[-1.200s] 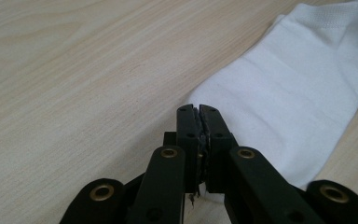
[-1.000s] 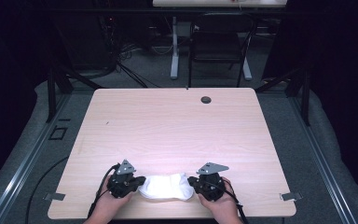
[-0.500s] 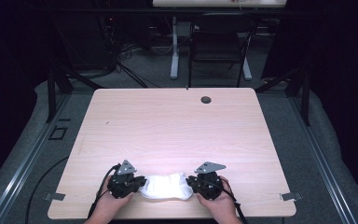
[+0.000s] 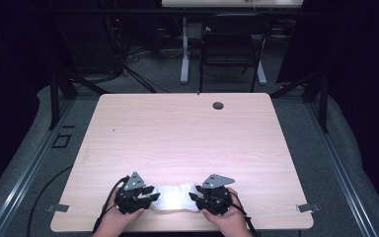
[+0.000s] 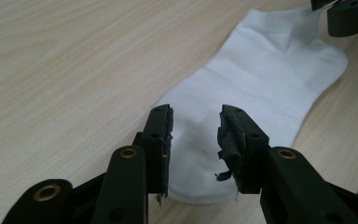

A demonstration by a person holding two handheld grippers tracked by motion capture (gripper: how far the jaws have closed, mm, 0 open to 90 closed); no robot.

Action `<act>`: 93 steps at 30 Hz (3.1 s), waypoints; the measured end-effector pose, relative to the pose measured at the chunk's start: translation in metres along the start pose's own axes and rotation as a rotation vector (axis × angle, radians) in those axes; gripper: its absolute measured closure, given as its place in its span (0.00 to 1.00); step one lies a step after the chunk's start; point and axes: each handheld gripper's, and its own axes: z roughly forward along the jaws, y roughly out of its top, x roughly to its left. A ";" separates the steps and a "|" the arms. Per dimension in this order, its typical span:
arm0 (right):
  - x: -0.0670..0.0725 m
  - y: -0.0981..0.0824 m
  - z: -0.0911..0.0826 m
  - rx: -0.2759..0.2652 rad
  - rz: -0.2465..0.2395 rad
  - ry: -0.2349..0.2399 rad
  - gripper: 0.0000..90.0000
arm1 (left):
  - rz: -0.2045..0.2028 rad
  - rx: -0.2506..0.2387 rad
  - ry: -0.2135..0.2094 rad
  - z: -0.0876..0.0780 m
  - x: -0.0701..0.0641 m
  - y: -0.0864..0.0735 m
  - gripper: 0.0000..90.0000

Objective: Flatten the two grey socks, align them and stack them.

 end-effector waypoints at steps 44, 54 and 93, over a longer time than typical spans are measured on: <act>-0.015 -0.004 0.029 0.062 0.025 -0.024 0.64 | -0.019 -0.037 0.023 0.020 0.018 -0.005 0.59; -0.016 -0.004 0.028 0.065 0.031 -0.016 0.63 | -0.045 -0.035 0.013 0.019 0.018 -0.004 0.57; -0.045 -0.012 -0.020 -0.024 0.097 -0.139 0.55 | -0.126 -0.121 0.077 -0.017 0.050 -0.010 0.49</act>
